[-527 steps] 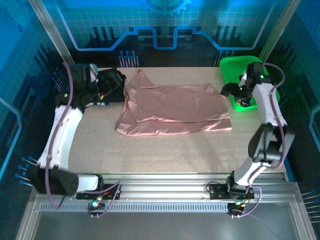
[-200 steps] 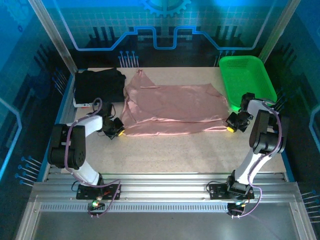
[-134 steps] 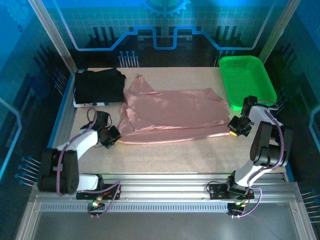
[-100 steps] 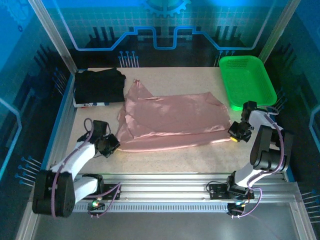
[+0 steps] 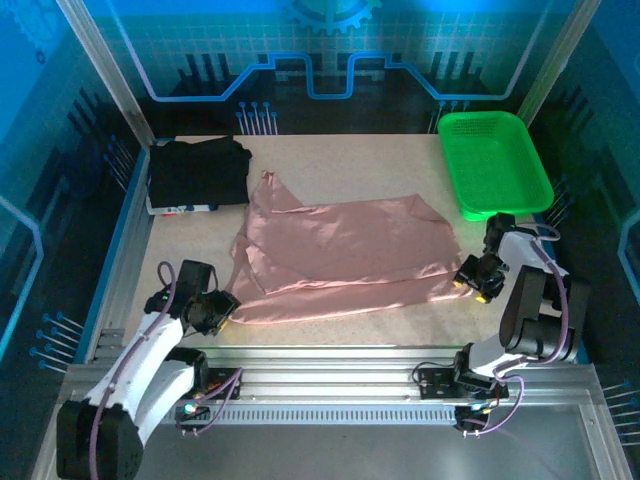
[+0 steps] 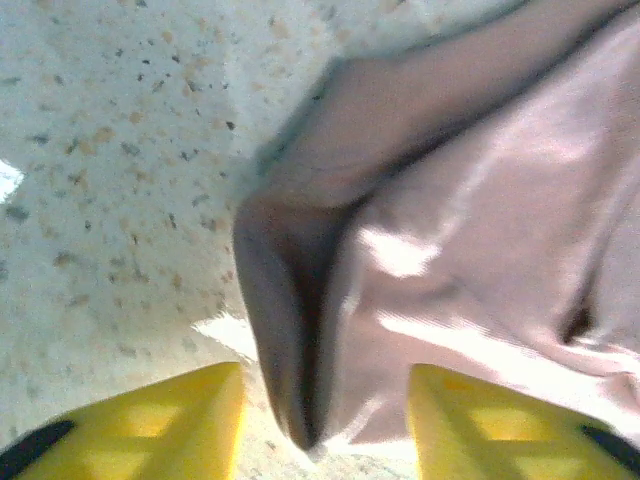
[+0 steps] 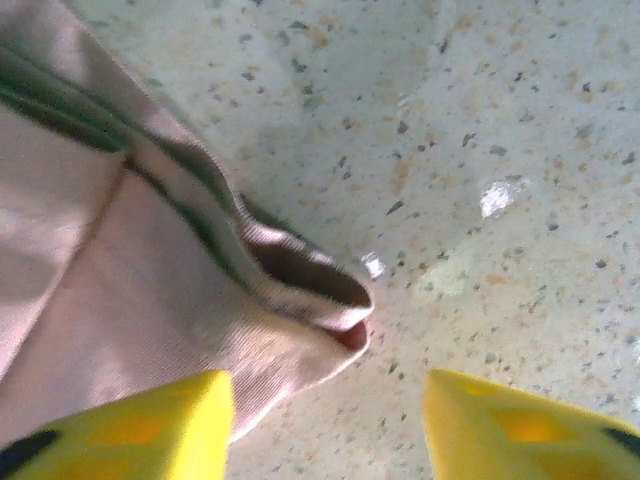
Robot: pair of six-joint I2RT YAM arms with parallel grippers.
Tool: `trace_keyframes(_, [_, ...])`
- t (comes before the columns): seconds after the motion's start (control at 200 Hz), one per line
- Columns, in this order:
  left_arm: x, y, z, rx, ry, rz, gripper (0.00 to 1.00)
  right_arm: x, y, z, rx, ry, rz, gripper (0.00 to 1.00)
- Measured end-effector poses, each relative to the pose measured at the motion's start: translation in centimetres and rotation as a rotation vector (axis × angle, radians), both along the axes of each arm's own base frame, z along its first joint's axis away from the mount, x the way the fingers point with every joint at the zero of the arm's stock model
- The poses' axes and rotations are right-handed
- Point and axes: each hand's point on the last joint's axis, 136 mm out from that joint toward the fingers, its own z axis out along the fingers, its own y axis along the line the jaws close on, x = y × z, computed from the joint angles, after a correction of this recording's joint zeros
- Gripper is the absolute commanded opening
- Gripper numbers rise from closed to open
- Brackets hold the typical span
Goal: Fold and stack the t-shirts
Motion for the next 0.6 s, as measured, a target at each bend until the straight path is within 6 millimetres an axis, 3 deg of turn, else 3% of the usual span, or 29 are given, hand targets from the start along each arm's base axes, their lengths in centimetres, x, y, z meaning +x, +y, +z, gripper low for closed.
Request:
trace_keyframes(0.175, [2.9, -0.6, 7.5, 0.021, -0.169, -0.043, 0.61, 2.8, 1.4, 4.5, 0.060, -0.193, 0.056, 0.92])
trace_keyframes(0.29, [4.7, -1.8, 10.6, 0.041, -0.229, -0.133, 0.61, 4.4, 3.6, 8.0, 0.102, -0.339, 0.156, 0.96])
trace_keyframes(0.395, [5.5, -4.0, 9.9, 0.059, -0.184, -0.262, 0.61, 5.1, 6.4, 10.3, 0.143, -0.424, 0.286, 0.97])
trace_keyframes(0.6, [5.3, -8.0, 4.7, 0.113, -0.002, -0.509, 0.53, 4.4, 11.7, 12.1, 0.195, -0.492, 0.542, 0.98])
